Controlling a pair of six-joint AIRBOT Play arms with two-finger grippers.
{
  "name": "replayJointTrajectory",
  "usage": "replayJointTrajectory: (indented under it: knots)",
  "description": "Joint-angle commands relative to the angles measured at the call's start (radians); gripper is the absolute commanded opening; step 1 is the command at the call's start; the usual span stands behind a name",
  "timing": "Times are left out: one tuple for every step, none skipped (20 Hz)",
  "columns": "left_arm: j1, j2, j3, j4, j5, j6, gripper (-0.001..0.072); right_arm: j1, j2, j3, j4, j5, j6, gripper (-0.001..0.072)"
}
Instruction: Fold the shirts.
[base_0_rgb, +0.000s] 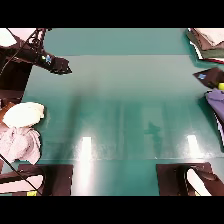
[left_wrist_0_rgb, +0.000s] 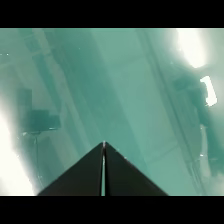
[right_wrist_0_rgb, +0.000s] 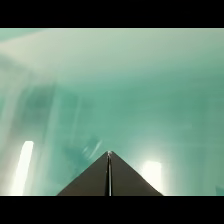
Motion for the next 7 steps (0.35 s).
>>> replayJointTrajectory:
  knots:
    - [0.000,0.000,0.000,0.000,0.002,-0.001,0.0031,0.167,-0.027,0.002,0.002,-0.021,0.009,0.0021]
    - [0.000,0.000,0.000,0.000,0.002,-0.001,0.0030,0.185,-0.040,0.002,0.002,-0.016,0.009,0.0021]
    - [0.000,0.000,0.000,0.000,0.002,-0.001,0.0030,0.201,-0.053,0.002,0.002,-0.008,0.009,0.0021]
    - [0.000,0.000,0.000,0.000,0.002,-0.001,0.0030,0.212,-0.064,0.002,0.003,0.002,0.009,0.0021]
    - [0.000,0.000,0.000,0.000,0.002,-0.001,0.0030,0.221,-0.076,0.002,0.003,0.011,0.010,0.0021]
    - [0.000,0.000,0.000,0.000,0.002,-0.001,0.0030,0.226,-0.083,0.002,0.004,0.018,0.011,0.0021]
    - [0.000,0.000,0.000,0.000,0.002,0.000,0.0030,0.232,-0.089,0.002,0.003,0.026,0.022,0.0021]
